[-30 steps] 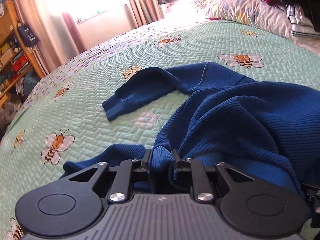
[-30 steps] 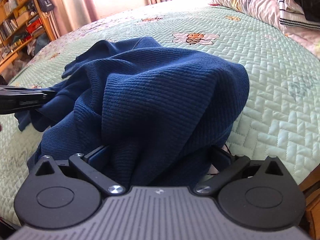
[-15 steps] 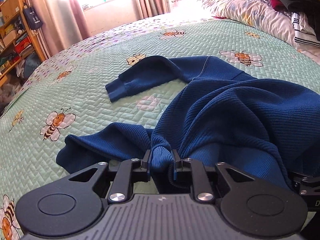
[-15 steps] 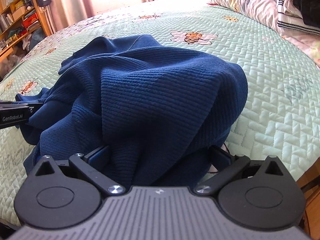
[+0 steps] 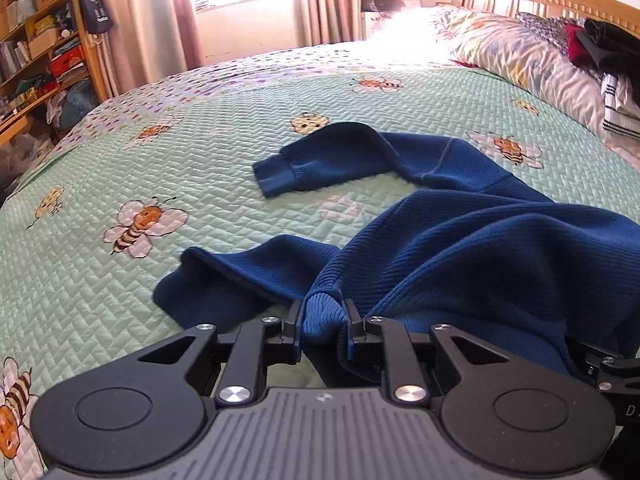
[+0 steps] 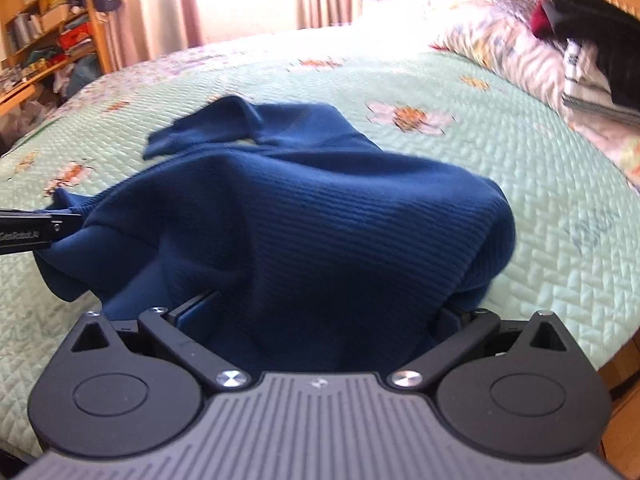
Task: Fold clothes
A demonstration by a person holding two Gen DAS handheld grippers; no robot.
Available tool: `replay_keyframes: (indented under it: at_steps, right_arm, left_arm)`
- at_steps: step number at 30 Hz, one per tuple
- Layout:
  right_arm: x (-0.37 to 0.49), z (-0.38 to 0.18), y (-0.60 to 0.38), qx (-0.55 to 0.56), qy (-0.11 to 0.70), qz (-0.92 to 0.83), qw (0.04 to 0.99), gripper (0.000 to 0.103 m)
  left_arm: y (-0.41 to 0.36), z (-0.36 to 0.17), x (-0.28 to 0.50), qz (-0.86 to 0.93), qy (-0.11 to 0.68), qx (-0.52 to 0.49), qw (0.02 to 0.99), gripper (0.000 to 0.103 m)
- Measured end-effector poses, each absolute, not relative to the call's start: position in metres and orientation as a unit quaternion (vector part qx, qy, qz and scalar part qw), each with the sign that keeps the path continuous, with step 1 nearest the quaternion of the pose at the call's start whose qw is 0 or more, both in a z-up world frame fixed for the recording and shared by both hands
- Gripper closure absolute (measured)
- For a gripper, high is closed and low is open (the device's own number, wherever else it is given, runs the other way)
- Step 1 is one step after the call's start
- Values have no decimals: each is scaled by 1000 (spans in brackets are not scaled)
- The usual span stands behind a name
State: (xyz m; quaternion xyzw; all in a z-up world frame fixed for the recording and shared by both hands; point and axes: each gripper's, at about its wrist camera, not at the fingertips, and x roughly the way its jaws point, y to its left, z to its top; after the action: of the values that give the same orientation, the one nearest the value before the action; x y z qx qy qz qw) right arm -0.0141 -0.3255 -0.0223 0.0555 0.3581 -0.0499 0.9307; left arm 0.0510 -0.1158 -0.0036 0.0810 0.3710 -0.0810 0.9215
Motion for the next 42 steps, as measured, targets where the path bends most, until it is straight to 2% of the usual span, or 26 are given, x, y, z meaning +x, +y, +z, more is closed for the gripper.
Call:
replay_keyframes:
  at_steps: [15,17,18,20,24,27,30,34,35,37,39,42]
  right_arm:
    - [-37,-5,-289,24,363,179,914,0]
    - [-41,-2,-301,39,367,201,907,0]
    - [-45,0,-311,52,367,203,906,0]
    - [-50,4,-335,83,363,204,905,0]
    - [-57,10,-387,155,334,167,915,0]
    - [-61,13,-421,204,304,122,923,0]
    - [-60,8,-448,254,277,68,924,0]
    - [-36,-21,-461,275,300,-9,913,0]
    - [-31,-30,-463,282,307,-18,909,0]
    - [-22,-48,-458,293,323,-17,900,0]
    - [-18,-64,-434,281,340,0,898,0]
    - [-32,-72,-379,176,306,17,935,0]
  left_arm:
    - [-1,-4,36,30,392,-25,919,81]
    - [7,-4,34,41,394,-30,918,80]
    - [9,-3,33,56,391,-23,918,83]
    - [15,3,32,89,377,2,922,82]
    - [39,12,34,96,372,-18,923,80]
    - [37,13,36,84,374,-11,924,76]
    - [16,9,43,42,385,1,922,67]
    - [-38,12,59,-22,377,39,925,30]
    - [-54,13,64,-34,372,51,926,25]
    - [-81,15,76,-55,369,69,925,22]
    - [-104,16,90,-68,372,78,922,13]
    - [-133,13,115,-84,384,86,915,12]
